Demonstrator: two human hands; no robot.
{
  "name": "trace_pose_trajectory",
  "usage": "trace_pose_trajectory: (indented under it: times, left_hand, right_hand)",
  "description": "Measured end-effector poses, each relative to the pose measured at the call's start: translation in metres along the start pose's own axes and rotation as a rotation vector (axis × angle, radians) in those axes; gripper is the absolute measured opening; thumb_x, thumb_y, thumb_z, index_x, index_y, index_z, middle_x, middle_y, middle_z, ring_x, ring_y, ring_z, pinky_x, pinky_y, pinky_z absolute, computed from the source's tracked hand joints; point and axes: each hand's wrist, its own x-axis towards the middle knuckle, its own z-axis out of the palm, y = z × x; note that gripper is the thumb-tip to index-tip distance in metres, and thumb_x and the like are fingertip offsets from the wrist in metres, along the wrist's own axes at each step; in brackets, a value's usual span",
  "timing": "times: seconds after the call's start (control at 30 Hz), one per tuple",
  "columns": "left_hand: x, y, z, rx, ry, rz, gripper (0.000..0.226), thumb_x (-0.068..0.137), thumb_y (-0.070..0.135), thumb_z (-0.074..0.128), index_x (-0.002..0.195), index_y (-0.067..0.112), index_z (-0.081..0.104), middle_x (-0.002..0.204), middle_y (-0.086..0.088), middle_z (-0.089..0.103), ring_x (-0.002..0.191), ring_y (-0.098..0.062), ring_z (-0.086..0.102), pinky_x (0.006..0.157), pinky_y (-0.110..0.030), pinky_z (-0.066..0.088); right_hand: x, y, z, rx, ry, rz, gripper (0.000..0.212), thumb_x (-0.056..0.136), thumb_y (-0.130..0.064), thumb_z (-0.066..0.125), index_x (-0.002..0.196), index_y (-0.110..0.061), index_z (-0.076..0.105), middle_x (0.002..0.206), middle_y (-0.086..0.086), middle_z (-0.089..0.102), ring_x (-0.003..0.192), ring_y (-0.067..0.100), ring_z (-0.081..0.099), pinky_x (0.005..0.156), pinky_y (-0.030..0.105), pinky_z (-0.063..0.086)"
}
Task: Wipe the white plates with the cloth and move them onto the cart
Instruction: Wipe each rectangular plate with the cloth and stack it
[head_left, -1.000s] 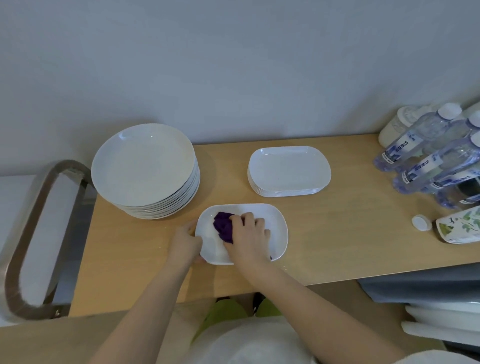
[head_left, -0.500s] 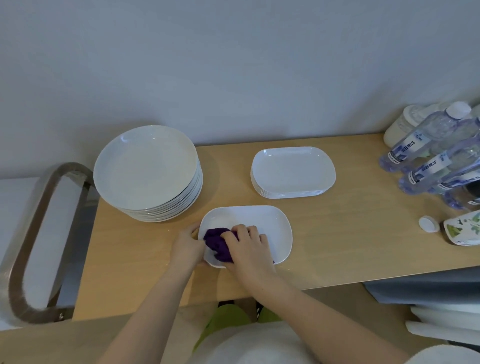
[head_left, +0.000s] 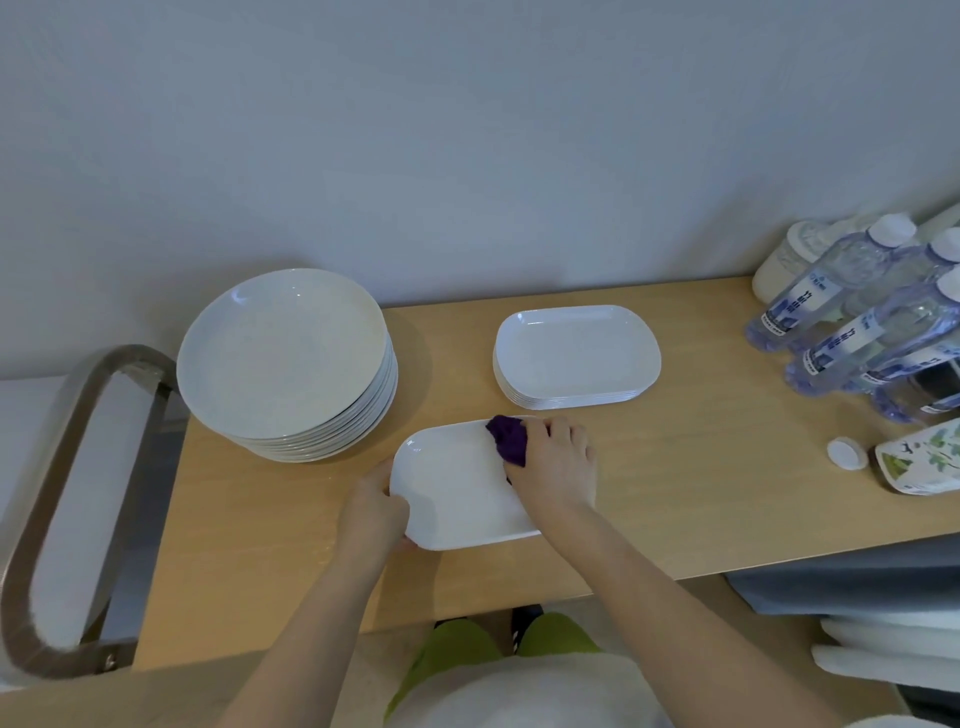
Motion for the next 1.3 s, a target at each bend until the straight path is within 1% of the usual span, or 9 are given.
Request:
trace_pose_trajectory:
  times: [0.17,0.33,0.5,0.73,0.9,0.97,1.03,1.17,1.3]
  left_hand:
    - [0.002,-0.002,-0.001,0.054,-0.006,0.026,0.065,0.076,-0.013,0.033,0.124,0.022,0.06,0.083,0.001,0.063,0.072,-0.029,0.064,0.044,-0.033,0.055]
    - [0.005,-0.002,0.001,0.168,0.038,0.085,0.046,0.081,-0.009,0.038,0.11,0.019,0.061,0.082,-0.004,0.064,0.084,-0.033,0.063,0.074,-0.044,0.054]
    - [0.003,-0.001,0.004,0.22,0.065,0.109,0.035,0.083,-0.007,0.041,0.107,0.011,0.06,0.087,-0.012,0.065,0.085,-0.036,0.061,0.072,-0.043,0.051]
    - [0.001,-0.001,0.003,0.211,0.049,0.101,0.052,0.074,-0.007,0.036,0.115,0.016,0.059,0.086,0.002,0.06,0.086,-0.029,0.06,0.076,-0.046,0.056]
    - [-0.002,-0.003,0.009,0.226,0.098,0.088,0.046,0.079,-0.005,0.038,0.115,0.016,0.056,0.089,0.002,0.059,0.081,-0.024,0.055,0.07,-0.038,0.053]
    - [-0.004,-0.003,0.011,0.239,0.118,0.089,0.046,0.079,-0.005,0.038,0.116,0.016,0.056,0.091,-0.001,0.058,0.082,-0.026,0.055,0.067,-0.034,0.051]
    - [-0.005,-0.002,0.011,0.228,0.11,0.076,0.049,0.077,-0.008,0.036,0.116,0.016,0.055,0.084,0.003,0.054,0.082,-0.029,0.055,0.068,-0.041,0.055]
    - [-0.006,0.001,0.01,0.188,0.094,0.047,0.048,0.076,-0.009,0.034,0.112,0.017,0.054,0.084,0.004,0.053,0.082,-0.03,0.057,0.072,-0.053,0.057]
    - [-0.008,0.002,0.009,0.163,0.075,0.016,0.046,0.077,-0.007,0.035,0.107,0.025,0.05,0.086,0.002,0.056,0.078,-0.029,0.06,0.07,-0.055,0.057]
  right_hand:
    - [0.002,-0.036,0.011,-0.079,-0.003,-0.05,0.035,0.089,-0.028,0.05,0.121,-0.014,0.047,0.123,0.008,0.049,0.113,0.03,0.044,0.086,0.037,0.036]
    - [-0.014,-0.068,0.022,-0.108,-0.05,-0.299,0.036,0.09,-0.026,0.052,0.125,-0.016,0.047,0.128,0.009,0.044,0.11,0.031,0.039,0.08,0.039,0.03]
    - [-0.016,-0.068,0.024,-0.133,-0.043,-0.443,0.037,0.091,-0.027,0.054,0.126,-0.019,0.047,0.13,0.009,0.044,0.111,0.032,0.039,0.083,0.04,0.033]
    - [-0.005,-0.011,0.003,-0.278,0.006,-0.188,0.033,0.091,-0.023,0.053,0.122,-0.016,0.047,0.123,0.01,0.051,0.105,0.032,0.048,0.081,0.037,0.038]
    - [-0.014,0.012,-0.011,-0.417,0.076,-0.164,0.036,0.057,-0.023,0.081,0.09,-0.019,0.066,0.087,0.002,0.064,0.074,0.023,0.057,0.06,0.029,0.04]
    - [-0.015,0.013,-0.007,-0.365,0.022,-0.186,0.031,0.077,-0.025,0.069,0.105,-0.018,0.058,0.105,0.005,0.06,0.089,0.026,0.053,0.068,0.032,0.034]
    - [-0.013,0.016,0.001,-0.281,0.01,-0.191,0.029,0.09,-0.027,0.053,0.116,-0.015,0.049,0.118,0.008,0.052,0.101,0.029,0.047,0.075,0.034,0.031]
    - [-0.028,0.01,0.003,-0.189,-0.036,-0.206,0.033,0.092,-0.026,0.049,0.123,-0.016,0.045,0.126,0.01,0.048,0.107,0.033,0.045,0.085,0.038,0.036]
    - [-0.041,-0.007,0.008,-0.142,-0.097,-0.358,0.036,0.09,-0.026,0.053,0.125,-0.017,0.047,0.124,0.008,0.048,0.108,0.032,0.042,0.088,0.04,0.033]
